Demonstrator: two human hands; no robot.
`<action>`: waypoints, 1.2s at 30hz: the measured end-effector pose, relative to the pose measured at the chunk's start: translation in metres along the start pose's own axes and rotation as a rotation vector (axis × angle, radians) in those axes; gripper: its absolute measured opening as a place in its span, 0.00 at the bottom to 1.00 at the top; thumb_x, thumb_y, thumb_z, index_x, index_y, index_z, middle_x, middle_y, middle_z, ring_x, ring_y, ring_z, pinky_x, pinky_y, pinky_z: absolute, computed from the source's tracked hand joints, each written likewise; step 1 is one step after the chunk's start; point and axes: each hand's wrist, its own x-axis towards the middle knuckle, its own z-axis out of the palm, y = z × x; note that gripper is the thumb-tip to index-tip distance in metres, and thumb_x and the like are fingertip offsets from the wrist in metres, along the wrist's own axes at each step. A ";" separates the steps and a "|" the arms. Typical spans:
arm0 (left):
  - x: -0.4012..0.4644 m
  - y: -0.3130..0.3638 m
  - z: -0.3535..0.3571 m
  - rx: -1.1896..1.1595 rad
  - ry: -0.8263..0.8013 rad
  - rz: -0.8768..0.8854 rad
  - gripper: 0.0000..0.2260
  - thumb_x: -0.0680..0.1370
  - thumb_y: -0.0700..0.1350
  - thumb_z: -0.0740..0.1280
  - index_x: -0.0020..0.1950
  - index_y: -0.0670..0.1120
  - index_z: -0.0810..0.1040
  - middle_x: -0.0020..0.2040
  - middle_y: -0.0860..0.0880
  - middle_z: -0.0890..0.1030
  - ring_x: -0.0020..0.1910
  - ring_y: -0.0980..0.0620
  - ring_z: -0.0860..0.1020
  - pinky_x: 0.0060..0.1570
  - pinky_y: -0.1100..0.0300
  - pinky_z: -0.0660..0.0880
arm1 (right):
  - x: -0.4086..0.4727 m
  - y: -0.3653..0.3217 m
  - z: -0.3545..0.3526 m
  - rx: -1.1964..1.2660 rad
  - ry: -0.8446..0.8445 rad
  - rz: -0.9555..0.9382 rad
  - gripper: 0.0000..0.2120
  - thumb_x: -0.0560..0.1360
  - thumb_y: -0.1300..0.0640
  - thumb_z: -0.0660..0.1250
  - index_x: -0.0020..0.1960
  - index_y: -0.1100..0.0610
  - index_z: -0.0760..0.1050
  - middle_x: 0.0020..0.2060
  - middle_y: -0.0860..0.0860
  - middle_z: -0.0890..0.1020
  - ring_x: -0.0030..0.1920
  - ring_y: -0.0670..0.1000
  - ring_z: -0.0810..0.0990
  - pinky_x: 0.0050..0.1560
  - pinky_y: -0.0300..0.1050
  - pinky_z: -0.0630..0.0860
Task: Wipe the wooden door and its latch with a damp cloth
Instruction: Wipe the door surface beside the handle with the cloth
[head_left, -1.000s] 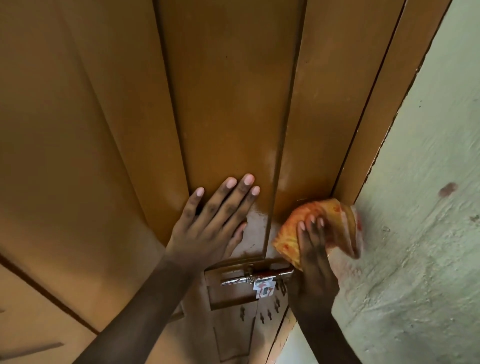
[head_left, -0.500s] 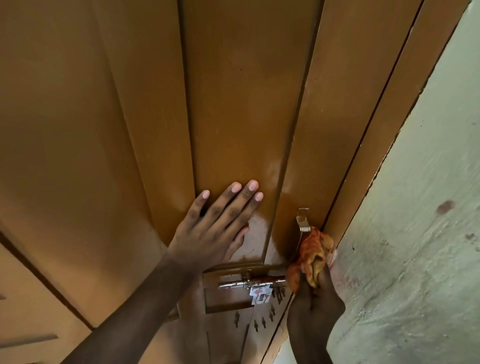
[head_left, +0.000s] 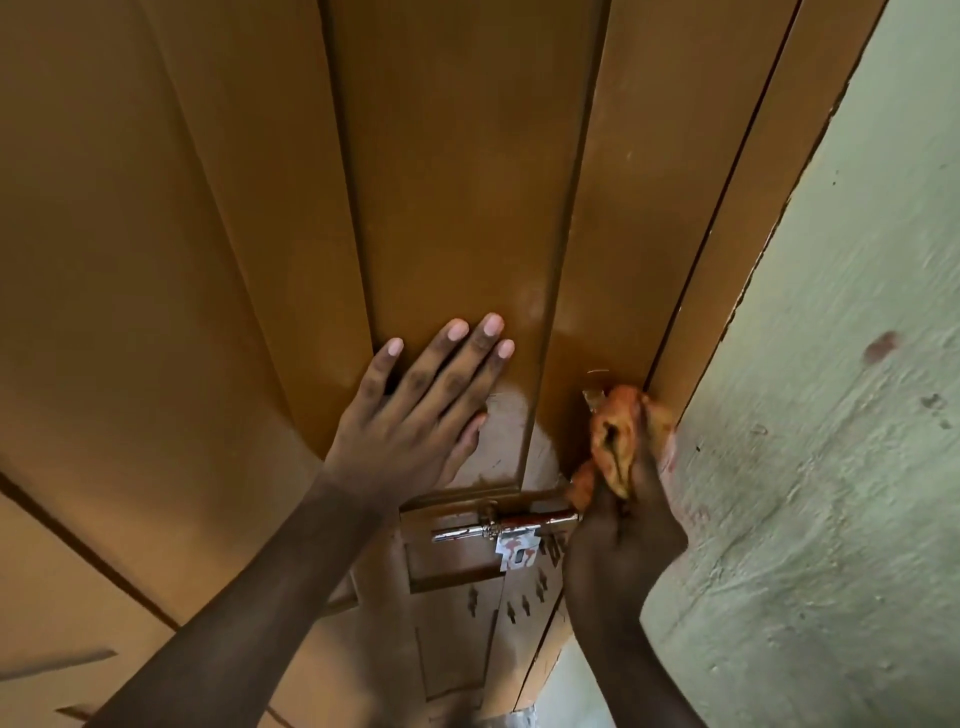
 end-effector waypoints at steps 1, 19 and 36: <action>0.000 0.000 0.000 0.003 0.005 0.005 0.32 0.84 0.59 0.59 0.85 0.47 0.59 0.84 0.46 0.59 0.82 0.47 0.58 0.76 0.44 0.56 | 0.007 -0.003 0.005 -0.057 -0.017 -0.071 0.21 0.80 0.61 0.61 0.71 0.69 0.73 0.65 0.65 0.80 0.66 0.62 0.81 0.63 0.53 0.81; 0.001 0.000 0.000 -0.027 0.019 -0.006 0.31 0.84 0.59 0.57 0.85 0.48 0.58 0.83 0.47 0.59 0.81 0.49 0.61 0.74 0.45 0.60 | 0.003 0.030 -0.006 -0.377 -0.269 -0.509 0.30 0.70 0.75 0.69 0.71 0.65 0.71 0.72 0.64 0.72 0.77 0.66 0.66 0.72 0.62 0.72; 0.000 -0.001 0.001 -0.009 0.023 0.008 0.31 0.84 0.59 0.59 0.85 0.47 0.60 0.83 0.46 0.62 0.81 0.46 0.61 0.72 0.44 0.63 | 0.009 0.038 -0.021 -0.330 -0.308 -0.619 0.18 0.81 0.67 0.60 0.70 0.67 0.74 0.71 0.62 0.74 0.80 0.55 0.63 0.65 0.69 0.75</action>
